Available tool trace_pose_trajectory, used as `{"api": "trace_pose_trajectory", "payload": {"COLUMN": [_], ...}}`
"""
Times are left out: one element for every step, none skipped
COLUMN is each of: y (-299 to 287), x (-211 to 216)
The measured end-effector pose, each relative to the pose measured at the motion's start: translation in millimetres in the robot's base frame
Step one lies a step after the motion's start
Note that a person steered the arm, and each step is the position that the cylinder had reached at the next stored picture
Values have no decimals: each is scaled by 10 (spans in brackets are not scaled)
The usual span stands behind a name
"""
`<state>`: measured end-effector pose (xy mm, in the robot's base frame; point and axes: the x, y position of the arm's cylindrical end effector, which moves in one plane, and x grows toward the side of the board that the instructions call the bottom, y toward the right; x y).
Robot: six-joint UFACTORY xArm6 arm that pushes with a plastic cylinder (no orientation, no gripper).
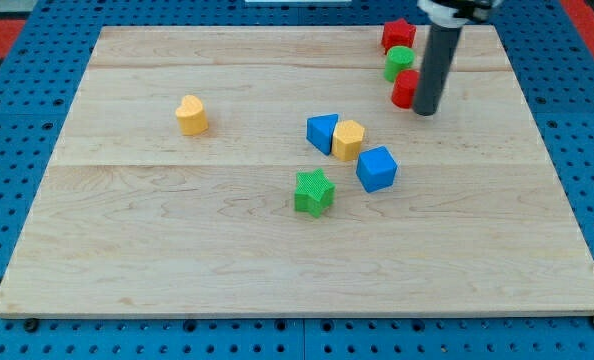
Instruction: Move the green star to the bottom of the red circle
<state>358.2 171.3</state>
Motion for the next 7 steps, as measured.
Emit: {"api": "trace_pose_trajectory", "payload": {"y": [408, 537, 434, 343, 201, 180, 64], "x": [0, -169, -323, -323, -323, -321, -321]}}
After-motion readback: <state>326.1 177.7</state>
